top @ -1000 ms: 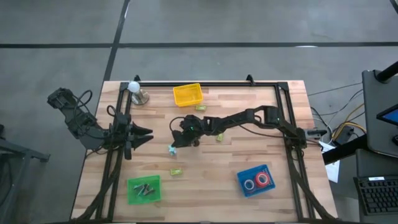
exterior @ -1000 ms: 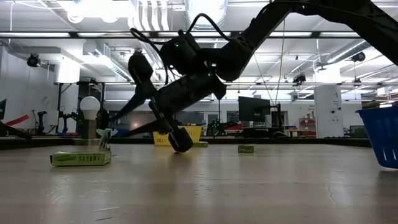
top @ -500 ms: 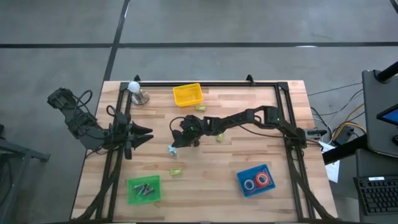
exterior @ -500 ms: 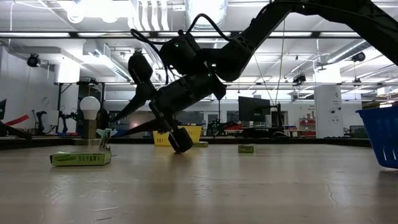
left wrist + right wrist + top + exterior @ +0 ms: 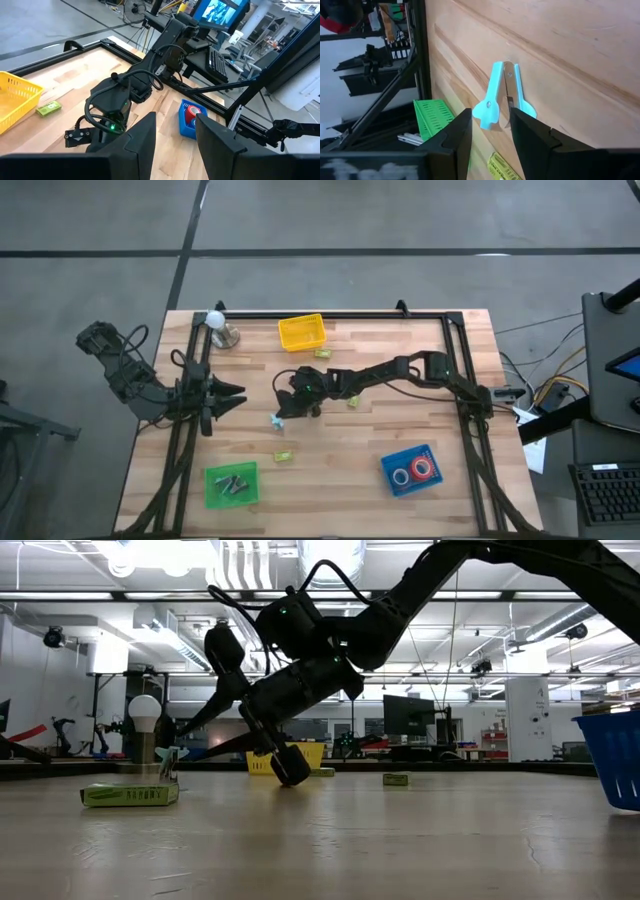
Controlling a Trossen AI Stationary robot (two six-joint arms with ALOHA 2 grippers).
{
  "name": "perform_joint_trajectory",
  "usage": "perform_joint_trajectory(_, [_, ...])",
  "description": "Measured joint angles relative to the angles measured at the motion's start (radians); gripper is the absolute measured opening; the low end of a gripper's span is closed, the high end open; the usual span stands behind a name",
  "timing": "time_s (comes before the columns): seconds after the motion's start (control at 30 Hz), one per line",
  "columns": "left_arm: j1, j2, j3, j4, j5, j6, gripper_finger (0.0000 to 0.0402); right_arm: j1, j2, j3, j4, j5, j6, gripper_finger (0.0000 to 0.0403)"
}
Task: Pick and place Stapler, Stapler remover, tape
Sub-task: Put the light blue staple remover into the green basket
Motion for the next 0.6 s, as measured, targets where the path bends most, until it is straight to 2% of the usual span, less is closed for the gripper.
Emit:
perform_joint_trajectory(0.23, [0.000, 0.000, 0.000, 0.000, -0.006, 0.000, 0.0140, 0.005, 0.009, 0.005, 0.000, -0.001, 0.009, 0.0123])
perform_joint_trajectory(0.6, [0.000, 0.000, 0.000, 0.000, -0.005, -0.001, 0.0140, 0.009, 0.026, 0.020, 0.043, -0.002, 0.026, 0.0134])
